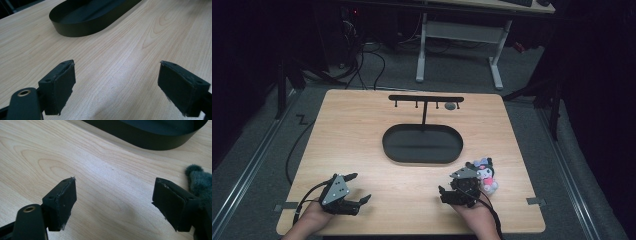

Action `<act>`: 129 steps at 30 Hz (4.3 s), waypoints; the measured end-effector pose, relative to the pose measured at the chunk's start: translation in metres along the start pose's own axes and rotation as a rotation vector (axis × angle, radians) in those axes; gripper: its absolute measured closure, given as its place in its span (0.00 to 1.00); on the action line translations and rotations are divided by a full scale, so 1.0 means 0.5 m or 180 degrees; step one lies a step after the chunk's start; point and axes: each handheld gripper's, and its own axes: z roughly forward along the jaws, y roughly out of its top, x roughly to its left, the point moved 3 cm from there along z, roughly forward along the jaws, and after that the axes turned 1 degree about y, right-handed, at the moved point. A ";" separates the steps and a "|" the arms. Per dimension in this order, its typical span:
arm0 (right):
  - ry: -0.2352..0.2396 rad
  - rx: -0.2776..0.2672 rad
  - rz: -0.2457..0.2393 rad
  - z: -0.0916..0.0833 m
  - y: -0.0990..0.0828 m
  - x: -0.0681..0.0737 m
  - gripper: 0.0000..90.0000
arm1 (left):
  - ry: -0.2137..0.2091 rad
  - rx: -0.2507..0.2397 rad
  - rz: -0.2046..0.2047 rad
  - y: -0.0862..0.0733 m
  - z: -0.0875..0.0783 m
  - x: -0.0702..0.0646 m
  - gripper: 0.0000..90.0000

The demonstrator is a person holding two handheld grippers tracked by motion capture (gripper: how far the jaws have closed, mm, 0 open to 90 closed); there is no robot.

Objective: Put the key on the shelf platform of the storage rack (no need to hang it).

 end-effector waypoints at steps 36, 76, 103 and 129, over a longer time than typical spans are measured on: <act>0.0123 0.0809 -0.0384 0.025 0.034 0.027 0.28 | 0.0010 0.0021 0.0011 0.000 0.002 0.000 0.17; 0.0030 0.1493 -0.0402 -0.072 0.062 -0.063 0.24 | -0.0016 0.0047 0.0008 0.001 0.003 0.001 0.17; -0.0240 0.1476 0.0178 -0.104 0.021 -0.186 0.20 | -0.0021 0.0049 0.0000 0.001 0.004 0.001 0.17; -0.0153 0.1492 0.0295 -0.045 -0.027 -0.197 0.38 | 0.0013 0.0062 -0.0031 0.001 0.005 0.002 0.17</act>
